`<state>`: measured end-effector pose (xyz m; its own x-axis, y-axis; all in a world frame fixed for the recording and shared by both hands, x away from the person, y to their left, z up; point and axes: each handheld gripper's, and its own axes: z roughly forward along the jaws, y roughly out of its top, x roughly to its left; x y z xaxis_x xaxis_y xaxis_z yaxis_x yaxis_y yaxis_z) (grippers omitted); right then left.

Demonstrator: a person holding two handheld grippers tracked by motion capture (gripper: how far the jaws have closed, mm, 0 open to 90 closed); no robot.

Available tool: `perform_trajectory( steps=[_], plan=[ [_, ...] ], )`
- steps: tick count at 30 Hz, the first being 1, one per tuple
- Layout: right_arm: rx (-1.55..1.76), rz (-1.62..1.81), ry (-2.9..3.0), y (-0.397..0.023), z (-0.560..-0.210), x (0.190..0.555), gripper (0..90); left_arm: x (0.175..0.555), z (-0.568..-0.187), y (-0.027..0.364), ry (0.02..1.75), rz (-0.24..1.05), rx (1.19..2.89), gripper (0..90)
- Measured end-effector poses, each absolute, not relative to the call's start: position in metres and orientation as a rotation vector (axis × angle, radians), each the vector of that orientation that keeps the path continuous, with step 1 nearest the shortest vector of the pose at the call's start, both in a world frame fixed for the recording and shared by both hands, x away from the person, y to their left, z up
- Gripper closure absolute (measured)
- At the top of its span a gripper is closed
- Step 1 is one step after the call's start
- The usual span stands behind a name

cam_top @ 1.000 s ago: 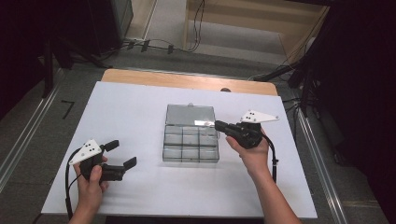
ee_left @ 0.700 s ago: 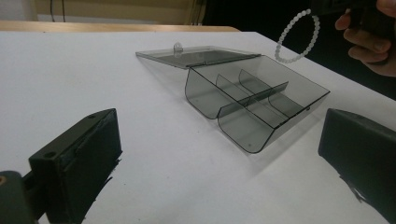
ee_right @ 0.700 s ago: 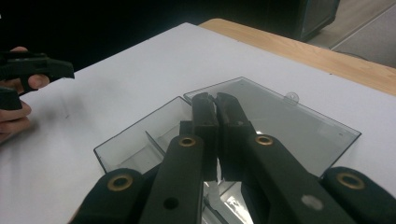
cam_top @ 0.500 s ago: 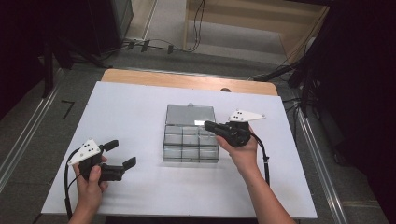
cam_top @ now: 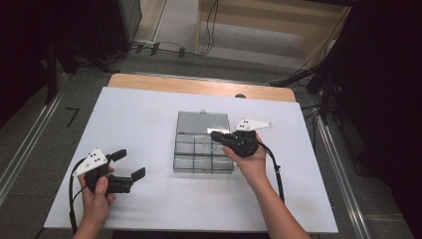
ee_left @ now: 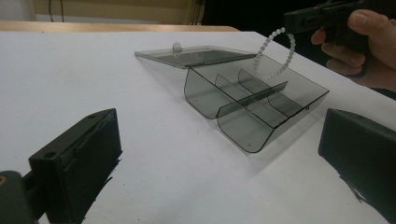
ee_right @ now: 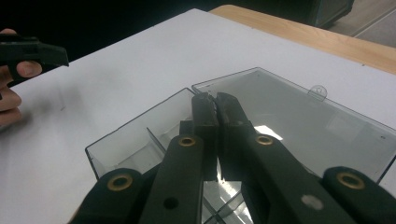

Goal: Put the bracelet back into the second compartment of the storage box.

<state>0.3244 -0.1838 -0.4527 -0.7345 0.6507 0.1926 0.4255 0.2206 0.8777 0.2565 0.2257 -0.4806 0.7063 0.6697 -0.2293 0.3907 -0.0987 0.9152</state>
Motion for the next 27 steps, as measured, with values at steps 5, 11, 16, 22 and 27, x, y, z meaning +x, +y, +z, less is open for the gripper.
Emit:
perform_trajectory(
  steps=[5,11,16,22,27],
  plan=[
    [1.019,1.516,2.288,-0.179,-0.458,0.327,85.9,0.256,-0.481,0.226,0.854,0.291,1.718,0.0],
    [1.034,1.503,2.302,-0.175,-0.464,0.331,85.9,0.257,-0.481,0.226,0.854,0.291,1.719,0.0],
    [1.038,1.493,2.314,-0.172,-0.469,0.333,85.9,0.257,-0.481,0.226,0.853,0.292,1.719,0.0],
    [1.041,1.476,2.324,-0.168,-0.473,0.334,85.8,0.256,-0.481,0.226,0.854,0.291,1.719,0.0],
    [1.051,1.46,2.334,-0.167,-0.475,0.335,85.8,0.257,-0.481,0.226,0.851,0.292,1.724,0.0]
  ],
)
